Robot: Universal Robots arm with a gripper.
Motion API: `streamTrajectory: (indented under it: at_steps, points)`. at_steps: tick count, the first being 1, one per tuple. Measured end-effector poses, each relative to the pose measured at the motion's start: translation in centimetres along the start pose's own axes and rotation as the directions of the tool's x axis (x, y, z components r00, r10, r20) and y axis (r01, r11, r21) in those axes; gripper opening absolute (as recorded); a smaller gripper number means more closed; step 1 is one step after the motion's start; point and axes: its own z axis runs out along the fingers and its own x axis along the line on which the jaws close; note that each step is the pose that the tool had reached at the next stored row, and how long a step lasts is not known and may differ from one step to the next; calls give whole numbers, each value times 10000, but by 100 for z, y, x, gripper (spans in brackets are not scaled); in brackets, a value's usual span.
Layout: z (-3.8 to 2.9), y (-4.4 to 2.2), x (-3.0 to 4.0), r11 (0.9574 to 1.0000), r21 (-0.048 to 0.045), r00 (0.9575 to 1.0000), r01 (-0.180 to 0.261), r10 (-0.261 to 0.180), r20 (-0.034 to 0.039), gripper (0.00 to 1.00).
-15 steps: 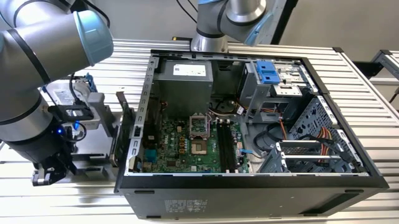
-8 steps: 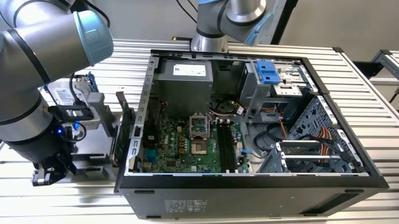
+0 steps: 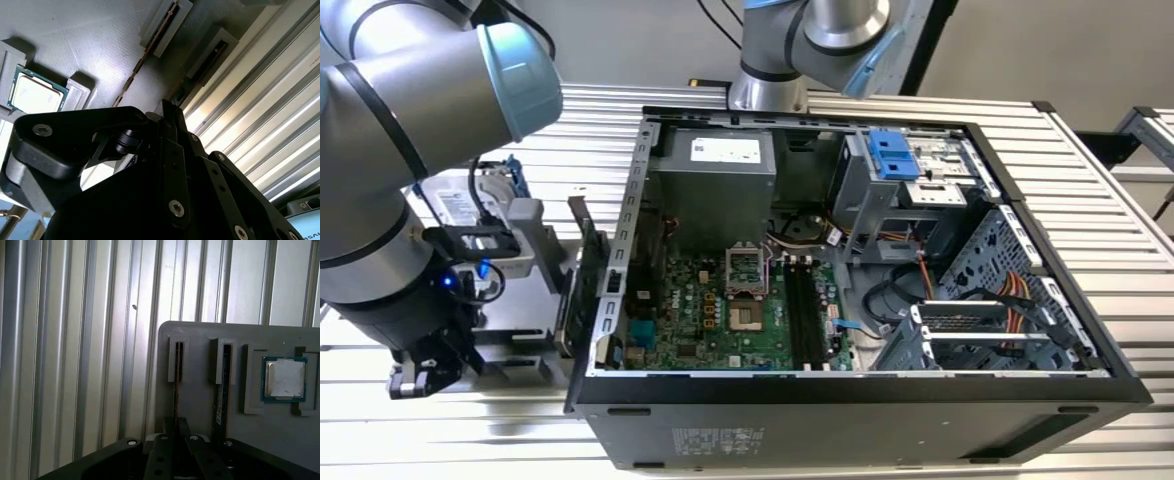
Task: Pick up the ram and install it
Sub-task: 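Pick up the ram and move it above insertion slot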
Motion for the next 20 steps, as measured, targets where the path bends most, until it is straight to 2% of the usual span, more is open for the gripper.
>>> streamTrajectory:
  at_steps: [16, 20]
  points:
    - [-12, 5, 1, 10000, 9, 10000, -2, 2, 0, 0]
    - [-34, 6, 1, 10000, 7, 10000, -2, 2, -1, 0]
